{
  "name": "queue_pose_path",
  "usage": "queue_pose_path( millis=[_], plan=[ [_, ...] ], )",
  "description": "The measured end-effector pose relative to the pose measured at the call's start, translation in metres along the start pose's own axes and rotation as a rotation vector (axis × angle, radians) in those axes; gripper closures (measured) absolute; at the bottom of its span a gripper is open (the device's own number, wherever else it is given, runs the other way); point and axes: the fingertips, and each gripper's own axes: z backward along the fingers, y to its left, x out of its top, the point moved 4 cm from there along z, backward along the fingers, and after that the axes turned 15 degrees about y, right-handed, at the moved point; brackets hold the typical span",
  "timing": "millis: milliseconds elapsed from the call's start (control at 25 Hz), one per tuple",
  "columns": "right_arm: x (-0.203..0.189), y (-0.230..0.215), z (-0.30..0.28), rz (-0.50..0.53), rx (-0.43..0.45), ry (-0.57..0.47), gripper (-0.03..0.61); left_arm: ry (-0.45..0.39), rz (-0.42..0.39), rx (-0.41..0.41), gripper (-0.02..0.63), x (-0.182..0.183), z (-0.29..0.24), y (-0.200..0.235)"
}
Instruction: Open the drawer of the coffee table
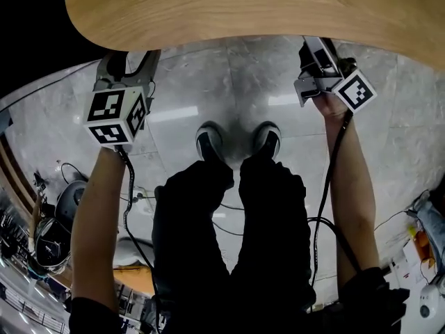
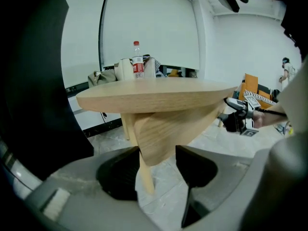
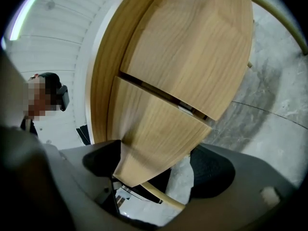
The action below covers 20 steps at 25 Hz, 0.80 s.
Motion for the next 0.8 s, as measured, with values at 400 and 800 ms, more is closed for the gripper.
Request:
queue_pose_path(
  millis=[400, 800],
  plan=[
    [-0.034, 0.028, 0.046, -0.064, -0.040, 0.062, 0.114, 0.098, 0.035, -0.056, 0.371, -0.030, 0.036, -0.033],
    [-0.030, 0.030, 0.097, 0.148, -0.448, 0.373, 0.154, 0.185, 0.005, 0.038, 0.354, -0.031, 0.041, -0.031]
  ],
)
